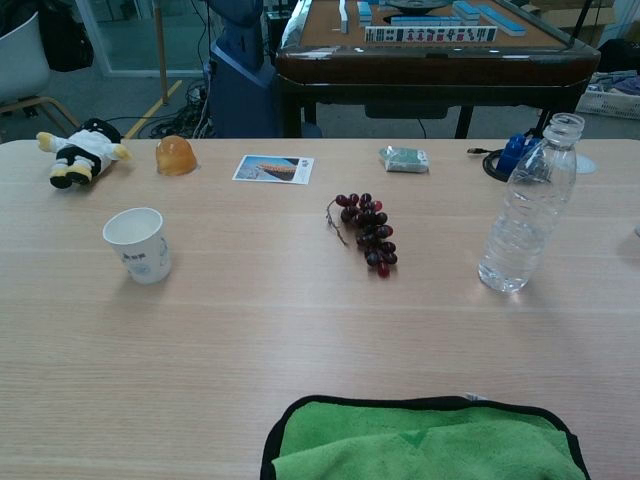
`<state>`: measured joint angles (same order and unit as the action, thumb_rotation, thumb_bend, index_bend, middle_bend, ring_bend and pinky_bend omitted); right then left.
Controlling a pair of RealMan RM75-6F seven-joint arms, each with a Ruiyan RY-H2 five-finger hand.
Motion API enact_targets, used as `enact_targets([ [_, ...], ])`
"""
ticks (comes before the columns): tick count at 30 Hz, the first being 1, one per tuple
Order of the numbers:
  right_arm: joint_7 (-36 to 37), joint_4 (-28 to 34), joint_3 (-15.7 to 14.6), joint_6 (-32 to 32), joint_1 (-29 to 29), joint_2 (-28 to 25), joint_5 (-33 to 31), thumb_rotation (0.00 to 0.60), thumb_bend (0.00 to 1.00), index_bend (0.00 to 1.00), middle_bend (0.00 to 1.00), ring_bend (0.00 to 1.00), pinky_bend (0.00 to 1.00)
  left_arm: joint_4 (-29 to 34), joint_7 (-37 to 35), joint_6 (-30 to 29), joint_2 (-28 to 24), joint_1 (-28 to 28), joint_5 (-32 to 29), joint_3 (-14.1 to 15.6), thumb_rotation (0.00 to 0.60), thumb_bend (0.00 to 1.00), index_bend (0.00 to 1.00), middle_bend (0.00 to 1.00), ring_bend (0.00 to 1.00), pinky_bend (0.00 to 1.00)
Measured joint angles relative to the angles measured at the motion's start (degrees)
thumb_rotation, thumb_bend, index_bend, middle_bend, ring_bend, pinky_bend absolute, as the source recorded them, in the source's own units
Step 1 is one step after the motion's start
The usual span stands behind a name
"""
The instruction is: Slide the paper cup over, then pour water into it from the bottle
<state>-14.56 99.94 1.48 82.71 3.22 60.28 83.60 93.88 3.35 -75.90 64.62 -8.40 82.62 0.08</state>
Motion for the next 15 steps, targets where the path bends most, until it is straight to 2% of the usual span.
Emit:
enact_targets([
  [11, 0.42, 0.59, 0.22, 0.81, -0.2, -0.55, 0.48, 0.6, 0.11, 0.41, 0.38, 0.33, 0.46, -0.64, 0.2, 1.42, 1.04, -0.79, 0.62, 0.46, 0.6, 0.14, 0.44, 0.5, 0.42, 0.68],
  [13, 0.81, 0.61, 0.31, 0.82, -0.25, -0.7, 0.3, 0.6, 0.11, 0.41, 0.38, 0.33, 0.46, -1.15, 0.47, 1.62, 1.72, -1.03, 0.56, 0.34, 0.6, 0.15, 0.41, 0.48, 0.39, 0.64],
  [15, 0.95, 0.57, 0.37, 0.64, -0.27, -0.84, -0.1, 0.6, 0.11, 0.41, 0.38, 0.33, 0.46, -1.57, 1.23, 2.36, 2.32, -1.35, -0.05, 0.23, 0.6, 0.21, 0.37, 0.42, 0.33, 0.56],
])
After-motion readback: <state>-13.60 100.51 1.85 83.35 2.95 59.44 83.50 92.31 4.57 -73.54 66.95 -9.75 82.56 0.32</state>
